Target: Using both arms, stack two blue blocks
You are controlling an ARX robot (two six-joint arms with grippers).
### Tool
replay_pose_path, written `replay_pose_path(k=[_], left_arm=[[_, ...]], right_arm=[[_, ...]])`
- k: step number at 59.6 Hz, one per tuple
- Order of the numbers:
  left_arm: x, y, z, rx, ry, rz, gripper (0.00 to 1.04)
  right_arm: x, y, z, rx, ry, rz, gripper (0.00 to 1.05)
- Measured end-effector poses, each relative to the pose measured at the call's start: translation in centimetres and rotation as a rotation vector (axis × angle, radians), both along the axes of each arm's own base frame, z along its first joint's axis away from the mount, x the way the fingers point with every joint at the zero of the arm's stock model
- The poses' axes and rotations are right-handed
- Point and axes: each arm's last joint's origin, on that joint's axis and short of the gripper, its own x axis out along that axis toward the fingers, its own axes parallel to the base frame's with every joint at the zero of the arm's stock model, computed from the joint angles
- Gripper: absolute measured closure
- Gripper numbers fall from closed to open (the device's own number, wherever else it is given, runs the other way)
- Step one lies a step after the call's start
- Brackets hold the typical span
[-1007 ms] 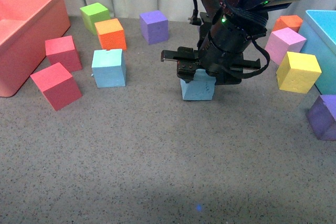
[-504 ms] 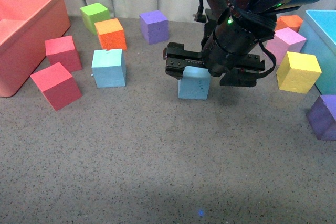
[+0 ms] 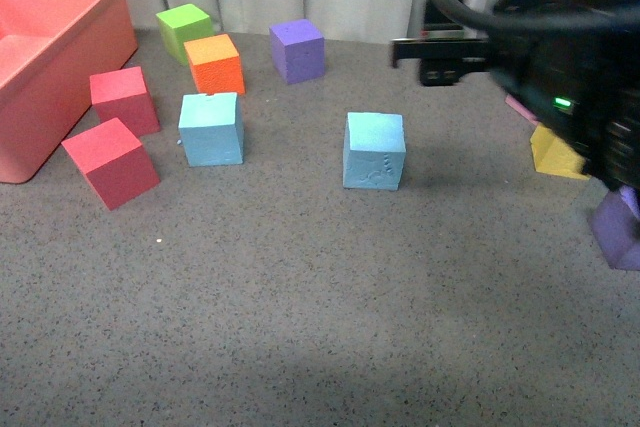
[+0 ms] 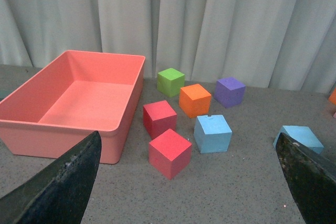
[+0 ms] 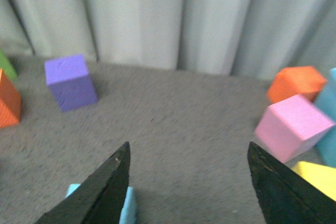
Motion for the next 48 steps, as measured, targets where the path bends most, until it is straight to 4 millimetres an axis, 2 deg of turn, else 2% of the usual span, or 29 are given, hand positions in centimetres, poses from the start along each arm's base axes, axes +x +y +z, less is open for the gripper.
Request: replay_pose_path(k=[3, 7, 9, 14, 16, 28, 36, 48], left_arm=[[0.0, 0.0, 0.0, 0.0, 0.0, 0.0, 0.07], [0.0, 0.0, 0.0, 0.0, 0.0, -0.001, 0.07], [0.0, 0.0, 0.0, 0.0, 0.0, -0.002, 0.07], [0.0, 0.0, 0.0, 0.0, 0.0, -0.002, 0.07], [0.0, 0.0, 0.0, 0.0, 0.0, -0.002, 0.07], [0.0, 0.0, 0.0, 0.0, 0.0, -0.001, 0.07], [0.0, 0.0, 0.0, 0.0, 0.0, -0.001, 0.07], [0.0, 0.0, 0.0, 0.0, 0.0, -0.001, 0.07]], right_arm=[[-2.1, -2.2, 1.7, 0.026, -0.115, -0.015, 0.58], [-4.3, -4.4, 3.4, 0.033, -0.177, -0.027, 0.74], [-5.1, -5.0, 3.5, 0.03, -0.175, -0.029, 0.8], [-7.9, -6.7, 2.8, 0.012, -0.131, -0.018, 1.01], [-8.5, -7.0, 2.8, 0.007, -0.128, -0.016, 1.04], [-11.8, -8.9, 4.2, 0.011, -0.137, -0.014, 1.04], [-14.0, -10.0, 4.2, 0.011, -0.133, -0.019, 1.04], [-16.1, -10.7, 4.2, 0.012, -0.134, -0.016, 1.04]])
